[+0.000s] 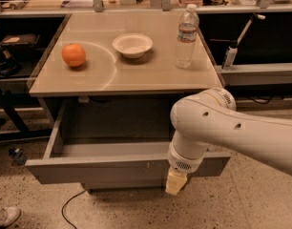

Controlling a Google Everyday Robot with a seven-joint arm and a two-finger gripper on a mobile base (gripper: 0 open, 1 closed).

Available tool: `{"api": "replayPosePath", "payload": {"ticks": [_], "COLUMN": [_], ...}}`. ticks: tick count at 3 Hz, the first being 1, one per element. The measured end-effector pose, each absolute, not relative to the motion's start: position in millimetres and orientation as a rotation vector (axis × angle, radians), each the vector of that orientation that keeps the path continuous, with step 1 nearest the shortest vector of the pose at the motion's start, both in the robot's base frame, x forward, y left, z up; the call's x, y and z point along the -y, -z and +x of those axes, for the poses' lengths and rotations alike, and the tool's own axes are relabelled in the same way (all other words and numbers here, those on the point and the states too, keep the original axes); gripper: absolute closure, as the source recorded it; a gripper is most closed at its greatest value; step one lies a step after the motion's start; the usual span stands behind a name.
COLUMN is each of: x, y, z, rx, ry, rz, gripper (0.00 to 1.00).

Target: Close top drawer

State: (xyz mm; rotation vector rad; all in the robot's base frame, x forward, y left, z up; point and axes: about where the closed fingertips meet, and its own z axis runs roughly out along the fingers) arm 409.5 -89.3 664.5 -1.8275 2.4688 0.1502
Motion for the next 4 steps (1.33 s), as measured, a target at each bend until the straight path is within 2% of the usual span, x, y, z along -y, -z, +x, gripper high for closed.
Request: {"api": "replayPosePath", "payload": {"ticks": [1,2,3,4], "x": [89.3,89.3,89.3,89.3], "y": [-664.5,-664.5,-664.5,-664.5], "z": [409.5,409.5,409.5,409.5], "rx": [-2.469,-2.469,-2.469,-2.469], "ry": [-0.15,-0.15,-0.15,-0.15], "rz": [-1.828,-1.828,-1.828,-1.828], "gripper": [0.0,0.0,0.18,0.42]}}
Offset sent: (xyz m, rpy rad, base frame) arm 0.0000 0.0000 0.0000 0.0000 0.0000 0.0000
